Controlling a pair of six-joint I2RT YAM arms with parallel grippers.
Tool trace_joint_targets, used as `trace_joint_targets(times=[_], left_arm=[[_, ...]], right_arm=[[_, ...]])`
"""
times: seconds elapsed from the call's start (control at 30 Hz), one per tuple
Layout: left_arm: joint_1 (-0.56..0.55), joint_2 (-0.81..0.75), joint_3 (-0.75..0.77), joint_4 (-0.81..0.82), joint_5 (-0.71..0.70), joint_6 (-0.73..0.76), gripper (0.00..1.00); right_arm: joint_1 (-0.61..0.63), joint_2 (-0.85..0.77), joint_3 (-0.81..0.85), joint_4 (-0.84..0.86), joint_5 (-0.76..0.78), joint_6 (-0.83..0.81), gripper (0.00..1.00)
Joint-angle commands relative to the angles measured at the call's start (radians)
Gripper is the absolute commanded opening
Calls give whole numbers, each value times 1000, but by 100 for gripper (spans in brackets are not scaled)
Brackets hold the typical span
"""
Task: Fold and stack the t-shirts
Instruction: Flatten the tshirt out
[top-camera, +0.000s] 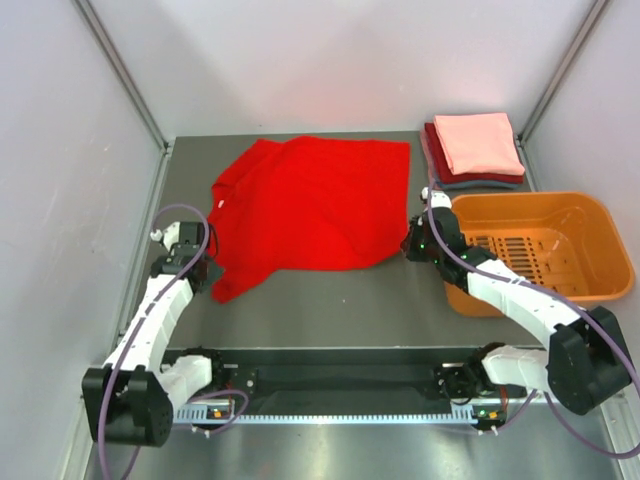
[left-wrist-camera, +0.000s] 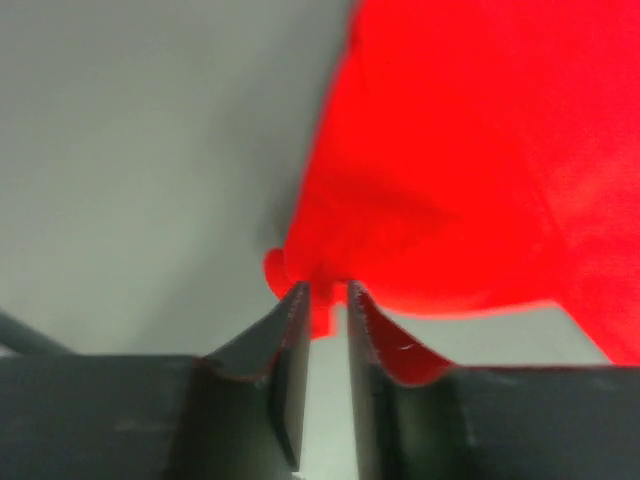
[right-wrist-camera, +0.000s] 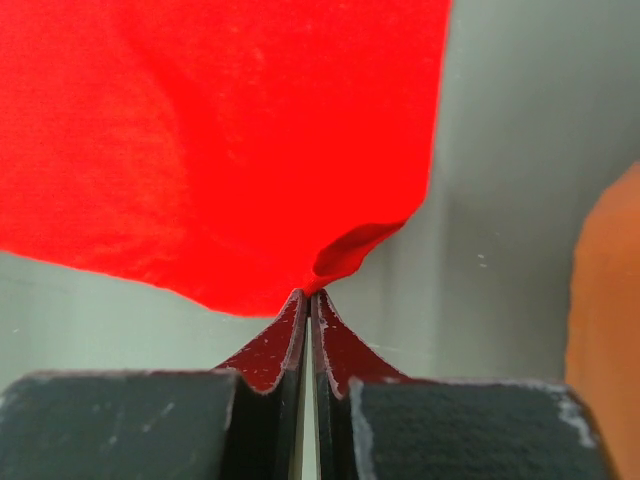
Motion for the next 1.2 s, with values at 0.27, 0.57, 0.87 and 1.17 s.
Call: trace_joint_targets(times=[0.27,0.57,0.87,1.17], left_arm=[[23,257,229,94,-125,237,50],[144,389,195,256,73,341,55],[160,655,278,241,101,332,49],[161,737,459,319,99,367,0]], right_arm=[[6,-160,46,-61,56,-21,0],[7,-177,45,-41,10,-15,0],[7,-203,43,-33,-4,-16,0],[7,-208,48,-55,36,-28,0]])
